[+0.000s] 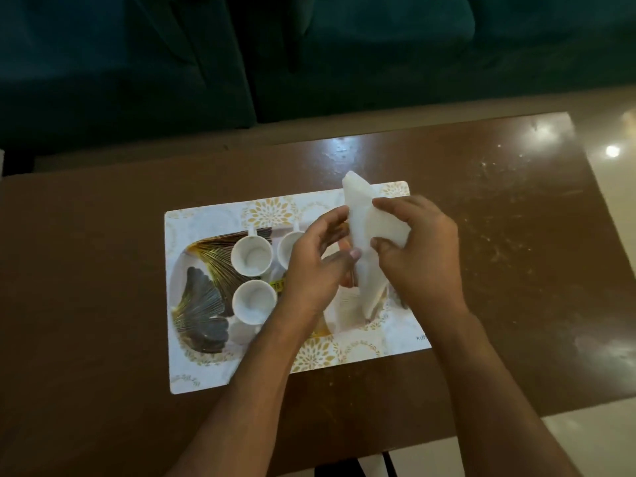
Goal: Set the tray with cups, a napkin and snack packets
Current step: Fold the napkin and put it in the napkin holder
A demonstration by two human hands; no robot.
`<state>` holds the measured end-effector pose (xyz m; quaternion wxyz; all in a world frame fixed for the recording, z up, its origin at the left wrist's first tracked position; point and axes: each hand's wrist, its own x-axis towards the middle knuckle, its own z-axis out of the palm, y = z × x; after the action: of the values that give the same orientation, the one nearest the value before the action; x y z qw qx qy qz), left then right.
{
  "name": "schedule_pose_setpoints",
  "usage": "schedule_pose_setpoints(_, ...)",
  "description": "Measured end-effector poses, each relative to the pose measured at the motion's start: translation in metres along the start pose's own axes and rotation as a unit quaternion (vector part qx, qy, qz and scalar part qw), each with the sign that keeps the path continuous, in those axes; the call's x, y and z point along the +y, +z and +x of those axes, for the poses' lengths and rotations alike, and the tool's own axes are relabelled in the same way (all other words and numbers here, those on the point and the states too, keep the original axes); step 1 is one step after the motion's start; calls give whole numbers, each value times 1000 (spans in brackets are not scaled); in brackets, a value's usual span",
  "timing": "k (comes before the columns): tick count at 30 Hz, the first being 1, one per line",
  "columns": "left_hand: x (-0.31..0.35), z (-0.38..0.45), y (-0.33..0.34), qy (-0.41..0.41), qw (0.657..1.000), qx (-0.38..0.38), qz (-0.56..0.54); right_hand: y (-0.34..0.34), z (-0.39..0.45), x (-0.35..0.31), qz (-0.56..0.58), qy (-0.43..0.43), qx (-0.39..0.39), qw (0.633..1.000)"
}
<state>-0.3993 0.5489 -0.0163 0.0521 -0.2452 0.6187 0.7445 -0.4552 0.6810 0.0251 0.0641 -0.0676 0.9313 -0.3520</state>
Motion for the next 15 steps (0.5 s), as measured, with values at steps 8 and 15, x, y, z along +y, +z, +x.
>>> schedule_pose_setpoints(8, -4, 6, 53, -34, 999, 9, 9, -46, 2, 36, -143, -6, 40, 989)
schedule_pose_setpoints(15, -7, 7, 71, -50, 998, 8, 44, -46, -2, 50, -176, -4, 30, 984)
